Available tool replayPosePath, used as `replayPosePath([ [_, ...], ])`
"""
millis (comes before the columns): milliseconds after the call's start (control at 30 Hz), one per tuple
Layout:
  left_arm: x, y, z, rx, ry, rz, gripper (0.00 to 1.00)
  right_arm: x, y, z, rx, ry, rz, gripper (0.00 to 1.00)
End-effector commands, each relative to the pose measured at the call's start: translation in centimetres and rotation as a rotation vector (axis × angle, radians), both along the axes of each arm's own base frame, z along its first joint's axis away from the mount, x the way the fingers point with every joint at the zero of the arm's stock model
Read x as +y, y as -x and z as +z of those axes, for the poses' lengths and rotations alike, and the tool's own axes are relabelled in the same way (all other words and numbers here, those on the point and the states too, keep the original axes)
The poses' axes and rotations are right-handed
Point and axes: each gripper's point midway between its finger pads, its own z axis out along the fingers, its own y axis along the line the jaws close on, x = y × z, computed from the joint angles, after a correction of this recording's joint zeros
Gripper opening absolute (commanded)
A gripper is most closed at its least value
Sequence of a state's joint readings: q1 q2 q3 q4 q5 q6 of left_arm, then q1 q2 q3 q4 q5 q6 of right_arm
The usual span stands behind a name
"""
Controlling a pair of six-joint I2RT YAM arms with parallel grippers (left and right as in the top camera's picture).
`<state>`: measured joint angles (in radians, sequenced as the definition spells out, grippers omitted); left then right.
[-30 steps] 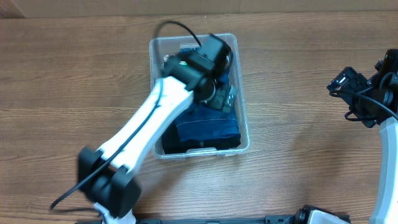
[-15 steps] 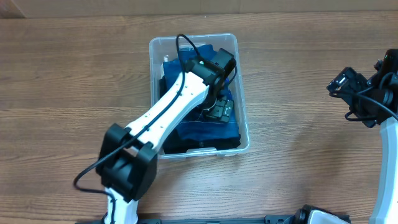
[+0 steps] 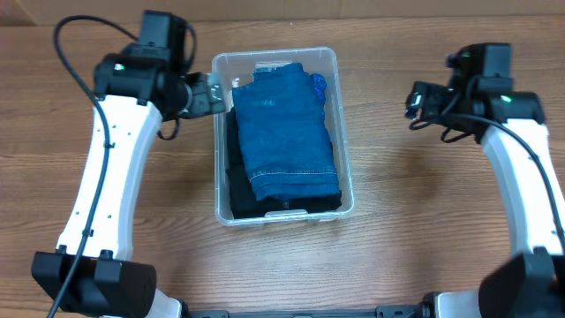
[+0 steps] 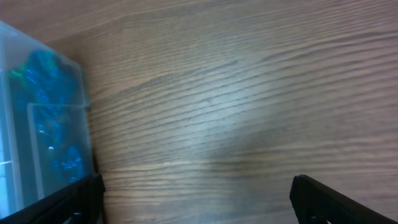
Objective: Pack container
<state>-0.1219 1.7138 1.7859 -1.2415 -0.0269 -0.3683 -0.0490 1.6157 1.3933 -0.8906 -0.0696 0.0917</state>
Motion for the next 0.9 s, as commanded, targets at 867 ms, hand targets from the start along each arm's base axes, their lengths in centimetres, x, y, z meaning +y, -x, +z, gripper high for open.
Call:
replayPosePath([
  [867,6.3,21.0,4.0,-0.51,-0.071,0.114,1.0,2.5,18.2,6.9,-0.316,-0.006,0.093,1.0],
])
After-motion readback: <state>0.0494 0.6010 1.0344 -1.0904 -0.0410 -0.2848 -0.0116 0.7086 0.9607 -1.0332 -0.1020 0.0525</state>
